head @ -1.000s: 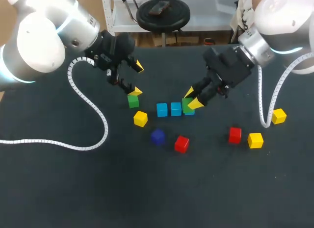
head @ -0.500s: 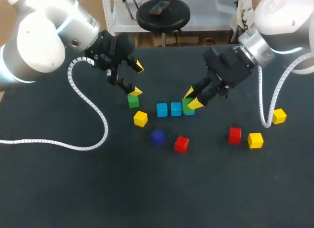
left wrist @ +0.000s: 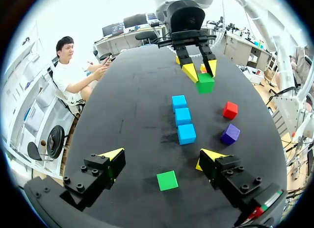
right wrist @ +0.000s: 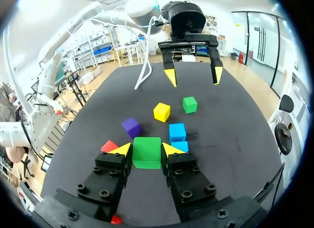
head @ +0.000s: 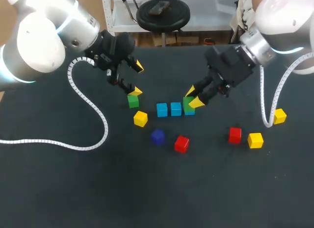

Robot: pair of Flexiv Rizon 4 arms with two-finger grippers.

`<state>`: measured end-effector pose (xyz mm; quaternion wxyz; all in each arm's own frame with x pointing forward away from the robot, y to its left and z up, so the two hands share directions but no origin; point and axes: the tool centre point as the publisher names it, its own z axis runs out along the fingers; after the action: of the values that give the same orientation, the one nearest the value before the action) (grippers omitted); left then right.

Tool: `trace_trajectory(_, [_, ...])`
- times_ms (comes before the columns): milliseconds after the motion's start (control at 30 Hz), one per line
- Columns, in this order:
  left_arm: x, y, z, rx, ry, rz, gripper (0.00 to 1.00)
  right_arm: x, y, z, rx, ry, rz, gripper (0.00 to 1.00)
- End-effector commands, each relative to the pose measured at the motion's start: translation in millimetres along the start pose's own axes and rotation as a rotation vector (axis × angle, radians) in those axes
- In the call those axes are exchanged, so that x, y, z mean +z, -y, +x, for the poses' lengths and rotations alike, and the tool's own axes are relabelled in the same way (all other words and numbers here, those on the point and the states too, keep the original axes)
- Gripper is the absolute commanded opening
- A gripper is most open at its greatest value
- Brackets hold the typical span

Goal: Place the blue cubes, place green cubes on the blue cubes, place the yellow cubes on the green cubes, then place the red cubes on the yellow cubes, and place purple cube on the red cubes.

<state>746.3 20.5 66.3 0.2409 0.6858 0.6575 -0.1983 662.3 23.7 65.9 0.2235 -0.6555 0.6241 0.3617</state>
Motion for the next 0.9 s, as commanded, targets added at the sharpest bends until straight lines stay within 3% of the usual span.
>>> trace_trajectory(33, [0.3,-2.0,0.8,0.003,0.002,0.004,1.00,1.6,-0.8,2.2,-0.003,0.010,0.008,0.00])
trace_trajectory(400, [0.3,-2.0,0.8,0.003,0.002,0.004,1.00,15.9,-3.7,10.3,0.020,-0.002,-0.004,0.00])
trace_trajectory(900, [0.3,-2.0,0.8,0.003,0.002,0.004,1.00,15.1,11.9,11.8,0.004,-0.002,0.020,0.00])
